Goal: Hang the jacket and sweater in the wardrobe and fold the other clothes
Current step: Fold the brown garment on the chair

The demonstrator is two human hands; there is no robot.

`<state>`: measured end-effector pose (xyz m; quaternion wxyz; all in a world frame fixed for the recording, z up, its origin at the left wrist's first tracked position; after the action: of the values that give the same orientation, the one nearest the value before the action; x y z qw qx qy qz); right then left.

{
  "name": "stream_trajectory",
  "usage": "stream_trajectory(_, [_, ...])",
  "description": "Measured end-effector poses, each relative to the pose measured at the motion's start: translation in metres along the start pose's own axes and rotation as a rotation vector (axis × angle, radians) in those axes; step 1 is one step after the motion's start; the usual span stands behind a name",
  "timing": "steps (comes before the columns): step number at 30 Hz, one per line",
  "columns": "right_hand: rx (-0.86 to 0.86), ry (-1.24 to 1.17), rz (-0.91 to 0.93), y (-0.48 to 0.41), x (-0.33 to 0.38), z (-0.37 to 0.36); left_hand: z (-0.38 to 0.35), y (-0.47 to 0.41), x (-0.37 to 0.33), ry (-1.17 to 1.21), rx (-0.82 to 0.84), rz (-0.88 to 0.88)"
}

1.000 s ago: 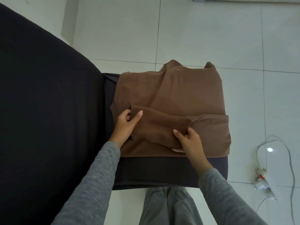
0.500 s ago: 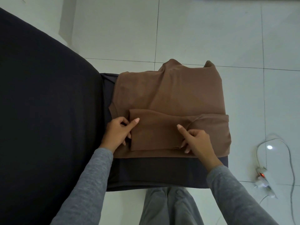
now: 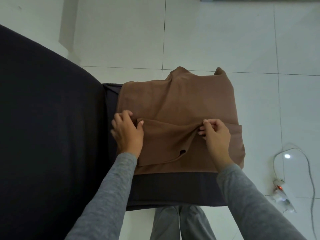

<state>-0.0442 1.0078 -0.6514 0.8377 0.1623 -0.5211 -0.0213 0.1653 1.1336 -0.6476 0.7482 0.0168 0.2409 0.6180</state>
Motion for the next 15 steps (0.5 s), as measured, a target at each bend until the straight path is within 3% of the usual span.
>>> stream_trajectory(3, [-0.025, 0.187, 0.235, 0.011, -0.004, 0.006, -0.005, 0.028, -0.017, -0.033, -0.132, -0.298])
stream_trajectory(6, [-0.089, 0.382, 0.282, 0.016, -0.022, 0.019, -0.033, 0.066, -0.024, -0.045, 0.003, -0.648])
stream_trajectory(8, [-0.133, 0.435, 0.286, 0.012, -0.032, 0.032, -0.054, 0.085, -0.026, -0.121, 0.110, -0.767])
stream_trajectory(15, [0.011, 0.382, 0.211, -0.028, -0.062, 0.076, -0.086, 0.098, -0.037, -0.167, 0.141, -0.574])
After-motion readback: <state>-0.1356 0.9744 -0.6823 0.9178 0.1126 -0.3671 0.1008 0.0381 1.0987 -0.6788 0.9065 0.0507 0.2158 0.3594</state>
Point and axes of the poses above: each hand's wrist, its own y-axis away from the middle knuckle, its own z-axis out of the back of the hand, x = y × z, the point moved 3 cm from there along -y, towards the middle knuckle, and after that the axes turned 14 degrees about z, right-handed, at the moved point
